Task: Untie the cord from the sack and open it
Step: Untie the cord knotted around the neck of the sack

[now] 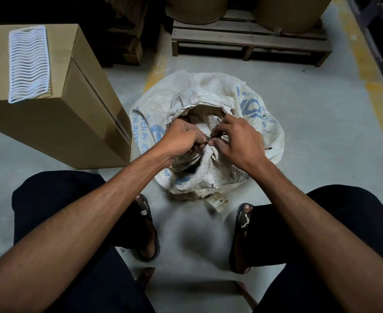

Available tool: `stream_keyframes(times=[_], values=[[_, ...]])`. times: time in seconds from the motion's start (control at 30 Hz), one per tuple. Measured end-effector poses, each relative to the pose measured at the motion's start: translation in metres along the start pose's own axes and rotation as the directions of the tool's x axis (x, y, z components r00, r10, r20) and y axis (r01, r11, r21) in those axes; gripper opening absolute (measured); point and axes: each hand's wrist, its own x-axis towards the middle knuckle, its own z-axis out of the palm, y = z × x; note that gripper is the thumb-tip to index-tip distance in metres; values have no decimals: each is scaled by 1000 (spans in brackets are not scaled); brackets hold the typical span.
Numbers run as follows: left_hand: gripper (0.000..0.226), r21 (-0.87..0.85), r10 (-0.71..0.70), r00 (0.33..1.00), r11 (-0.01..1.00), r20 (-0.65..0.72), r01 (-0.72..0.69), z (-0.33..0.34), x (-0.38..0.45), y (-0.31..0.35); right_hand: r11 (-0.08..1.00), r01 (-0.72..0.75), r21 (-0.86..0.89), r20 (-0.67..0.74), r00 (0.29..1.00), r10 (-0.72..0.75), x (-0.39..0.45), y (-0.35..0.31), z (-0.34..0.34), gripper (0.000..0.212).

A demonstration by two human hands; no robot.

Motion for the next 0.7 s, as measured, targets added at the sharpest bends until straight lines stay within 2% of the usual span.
stream_keyframes(times=[0.27, 0.4, 0.5, 0.63, 0.7], values=[[20, -41, 20, 998, 999, 65, -18, 0, 2, -6, 1000, -13, -27, 15, 1000, 13, 1, 0, 5, 12], [21, -37, 88, 990, 996, 106, -84, 3, 3, -6, 998, 4, -65, 50, 999, -1, 0, 0, 8, 12], [19, 90, 114, 986, 988, 120, -125, 5, 10, -16, 997, 21, -70, 81, 997, -15, 0, 1, 11, 14], [6, 248, 172, 985, 955, -21, -161, 7, 17, -32, 998, 61, -26, 90, 994, -59, 1, 3, 11, 18], [11, 367, 198, 980, 914, -35, -172, 9, 16, -36, 997, 69, -29, 103, 992, -66, 1, 3, 12, 15]])
